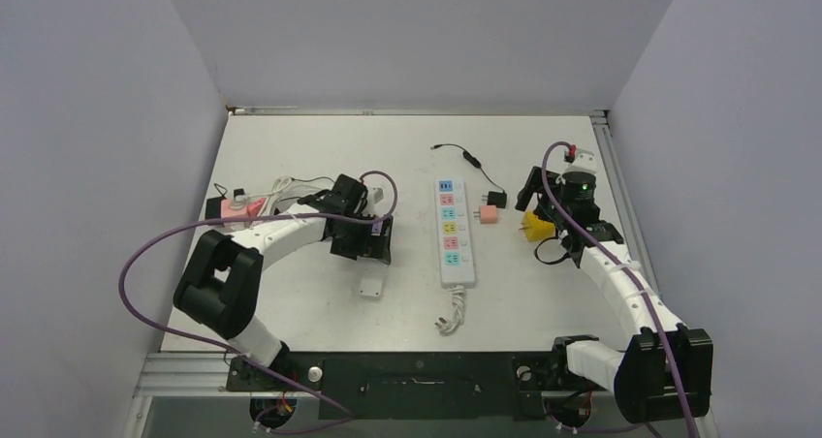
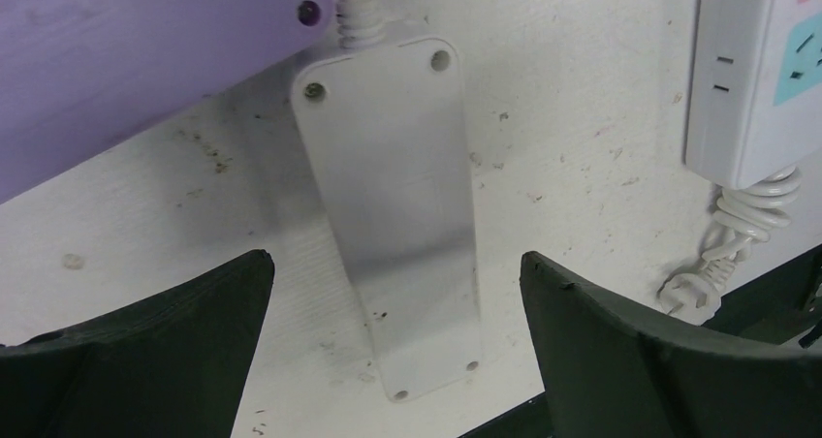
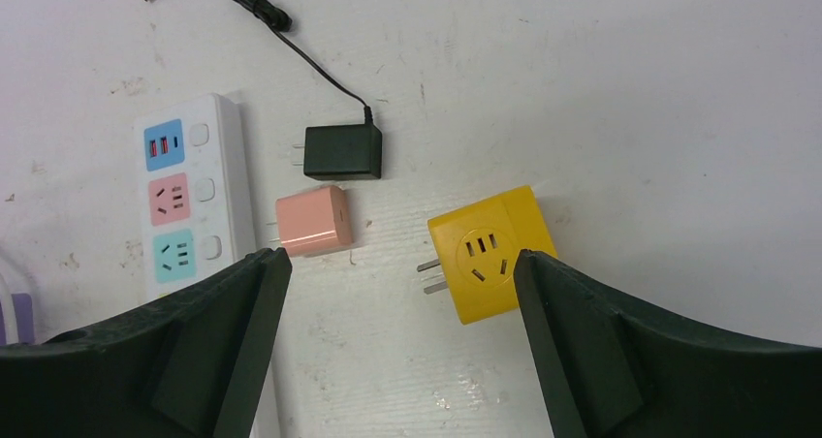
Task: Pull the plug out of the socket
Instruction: Move the socket to the center of the board.
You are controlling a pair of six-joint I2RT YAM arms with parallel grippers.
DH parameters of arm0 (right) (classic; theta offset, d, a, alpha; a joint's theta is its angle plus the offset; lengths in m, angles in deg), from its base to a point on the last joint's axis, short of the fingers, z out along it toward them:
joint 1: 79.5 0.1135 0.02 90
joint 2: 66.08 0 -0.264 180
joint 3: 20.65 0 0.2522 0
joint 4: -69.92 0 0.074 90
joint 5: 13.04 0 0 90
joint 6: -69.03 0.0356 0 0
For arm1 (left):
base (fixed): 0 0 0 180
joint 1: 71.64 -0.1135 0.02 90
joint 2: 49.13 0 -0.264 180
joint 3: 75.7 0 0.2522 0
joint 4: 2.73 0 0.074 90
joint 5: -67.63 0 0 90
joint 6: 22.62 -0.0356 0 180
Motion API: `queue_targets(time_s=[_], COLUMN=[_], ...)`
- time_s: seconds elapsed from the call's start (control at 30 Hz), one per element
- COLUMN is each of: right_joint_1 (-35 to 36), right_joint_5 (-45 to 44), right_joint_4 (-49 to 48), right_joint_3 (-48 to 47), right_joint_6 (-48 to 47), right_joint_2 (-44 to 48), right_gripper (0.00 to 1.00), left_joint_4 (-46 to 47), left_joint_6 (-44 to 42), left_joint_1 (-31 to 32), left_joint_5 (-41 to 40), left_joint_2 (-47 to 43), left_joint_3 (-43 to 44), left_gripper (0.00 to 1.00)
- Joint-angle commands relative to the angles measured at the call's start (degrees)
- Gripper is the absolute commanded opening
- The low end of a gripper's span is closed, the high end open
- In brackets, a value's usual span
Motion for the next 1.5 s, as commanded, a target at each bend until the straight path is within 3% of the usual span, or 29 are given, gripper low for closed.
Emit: queue_targets(time_s=[0.0,0.17,0.37,0.6,0.7,0.8,0.93,1.07,1.2,1.47], right_joint_1=[0.58,0.67,0.91,2.20,4.45,9.81,20.93,31.10,36.12,42.83], right_joint_5=[-1.65,-1.46,-1.82,1.83,11.66,17.23,14.76,11.25,12.36,17.10], right_joint_4=[-0.68,-1.14,-0.81,-2.83,-7.78,-11.38,-10.95,-10.38,-10.53,-13.28], right_joint_3=[0.08,0.25,0.42,0.87,1.87,1.00,-3.72,-10.89,-20.28,-41.53], right_joint_6=[-0.44,-0.67,-0.38,-2.02,-4.15,-6.34,-11.17,-14.79,-15.74,-16.03], right_joint_2=[1.14,1.09,2.36,3.16,2.40,-0.52,-7.38,-16.86,-29.42,-52.10], right_gripper=[0.90,0.90,0.90,0.90,0.90,0.90,0.91,0.97,0.90,0.81], left_joint_4=[1.76,7.12,10.28,11.01,9.67,8.58,6.28,6.17,9.56,10.15], left_joint_6=[1.35,4.85,6.78,5.89,5.09,5.08,3.03,2.42,5.61,5.75], left_joint_1=[2.48,7.43,15.15,14.78,10.42,2.22,-10.25,-21.27,-34.23,-38.97], left_joint_5=[1.62,2.26,2.37,2.09,0.92,1.57,-2.36,-1.82,2.92,3.27], left_joint_2=[2.27,4.45,10.53,8.19,2.82,-2.98,-10.37,-17.08,-21.95,-23.67], left_joint_3=[2.75,5.37,14.37,17.11,15.04,12.77,10.69,7.97,2.78,2.27], left_gripper=[0.96,0.95,0.95,0.95,0.96,0.96,0.97,0.97,0.98,0.98])
